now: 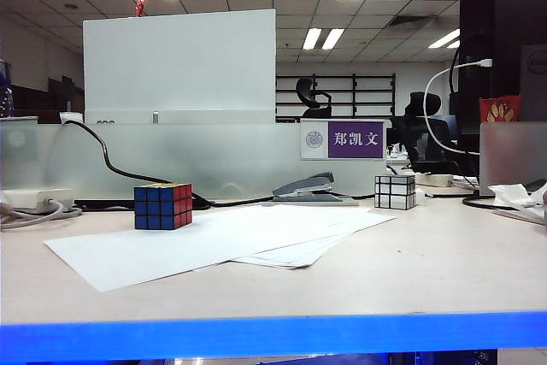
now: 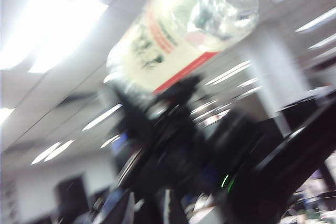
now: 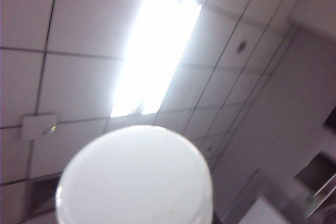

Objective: Flip the plastic bottle upside down.

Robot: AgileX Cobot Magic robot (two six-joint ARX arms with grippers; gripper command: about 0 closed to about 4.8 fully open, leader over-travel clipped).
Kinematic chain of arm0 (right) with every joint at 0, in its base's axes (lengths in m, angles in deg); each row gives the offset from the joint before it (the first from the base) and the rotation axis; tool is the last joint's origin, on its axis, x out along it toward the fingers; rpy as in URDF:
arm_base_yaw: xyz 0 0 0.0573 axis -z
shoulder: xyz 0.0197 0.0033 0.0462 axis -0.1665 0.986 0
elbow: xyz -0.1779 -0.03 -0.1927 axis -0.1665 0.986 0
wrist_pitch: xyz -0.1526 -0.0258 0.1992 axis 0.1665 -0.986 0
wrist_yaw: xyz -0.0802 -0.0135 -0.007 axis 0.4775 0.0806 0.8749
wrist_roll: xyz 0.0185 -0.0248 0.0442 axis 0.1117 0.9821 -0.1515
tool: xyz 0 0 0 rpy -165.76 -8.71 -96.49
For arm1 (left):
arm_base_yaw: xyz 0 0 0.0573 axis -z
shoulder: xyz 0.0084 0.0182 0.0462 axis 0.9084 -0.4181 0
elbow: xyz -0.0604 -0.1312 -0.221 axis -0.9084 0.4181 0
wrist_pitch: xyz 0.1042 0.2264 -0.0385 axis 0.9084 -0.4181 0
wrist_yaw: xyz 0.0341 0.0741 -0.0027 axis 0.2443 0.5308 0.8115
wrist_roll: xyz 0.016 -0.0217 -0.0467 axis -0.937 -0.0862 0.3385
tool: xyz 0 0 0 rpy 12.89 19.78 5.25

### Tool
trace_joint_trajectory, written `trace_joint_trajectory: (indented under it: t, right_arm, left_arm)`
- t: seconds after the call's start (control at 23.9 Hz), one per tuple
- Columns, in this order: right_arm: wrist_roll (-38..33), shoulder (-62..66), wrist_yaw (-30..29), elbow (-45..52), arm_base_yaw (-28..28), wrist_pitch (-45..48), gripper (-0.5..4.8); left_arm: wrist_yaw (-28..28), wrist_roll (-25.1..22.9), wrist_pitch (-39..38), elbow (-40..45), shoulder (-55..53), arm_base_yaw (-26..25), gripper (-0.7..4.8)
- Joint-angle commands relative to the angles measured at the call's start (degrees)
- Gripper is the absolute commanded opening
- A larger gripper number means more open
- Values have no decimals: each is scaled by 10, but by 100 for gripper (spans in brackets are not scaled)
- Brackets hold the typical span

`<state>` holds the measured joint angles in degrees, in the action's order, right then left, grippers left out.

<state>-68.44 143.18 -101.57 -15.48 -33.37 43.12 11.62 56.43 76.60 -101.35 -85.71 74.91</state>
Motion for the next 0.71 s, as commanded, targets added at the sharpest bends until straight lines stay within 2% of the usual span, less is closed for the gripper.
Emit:
trace_joint_trajectory:
  t: [0.04, 0.08, 0.13, 0.29, 0.42, 0.59, 0.71]
  right_arm:
    - [-6, -3, 33, -5, -33, 11, -6]
    - [-6, -6, 31, -5, -45, 11, -6]
    - [-6, -8, 31, -5, -47, 11, -6]
    - [14, -30, 32, -5, -76, 10, -6]
    - [15, -35, 46, -5, -116, 9, -6]
    - [14, -35, 56, -5, -162, -13, -6]
    - [12, -35, 79, -5, -189, -16, -6]
  left_arm:
    - [-16, -12, 6, -40, -1, 10, 220]
    - [-19, -19, 6, -58, -1, 11, 333]
    - [-24, -20, 6, -68, -1, 12, 368]
    - [-52, -20, 5, -122, 0, 11, 385]
    - [-53, -23, -33, -181, -5, 11, 479]
    - [-66, -22, -40, -242, -14, 18, 479]
    - [-108, -28, -61, -278, -16, 45, 479]
